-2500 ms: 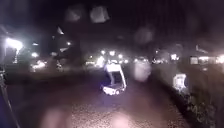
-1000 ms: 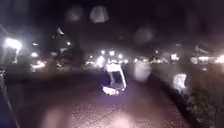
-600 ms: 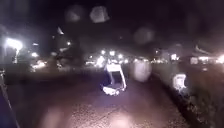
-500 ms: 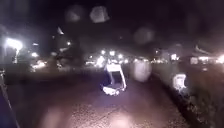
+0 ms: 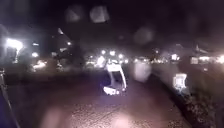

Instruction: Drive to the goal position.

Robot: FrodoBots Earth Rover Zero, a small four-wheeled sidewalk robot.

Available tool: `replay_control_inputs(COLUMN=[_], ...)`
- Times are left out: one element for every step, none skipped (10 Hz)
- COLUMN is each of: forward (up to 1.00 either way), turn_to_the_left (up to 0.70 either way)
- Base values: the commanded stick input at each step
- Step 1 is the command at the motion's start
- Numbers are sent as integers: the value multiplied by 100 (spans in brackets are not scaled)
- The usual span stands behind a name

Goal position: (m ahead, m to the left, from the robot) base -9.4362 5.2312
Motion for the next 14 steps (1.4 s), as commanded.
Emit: replay_control_inputs(forward=[0,0,0,0,0,0,0,0,0,0,0,0,0,0], turn_to_the_left=[30,30,30,30,30,30,30,30,30,30,30,30,30,30])
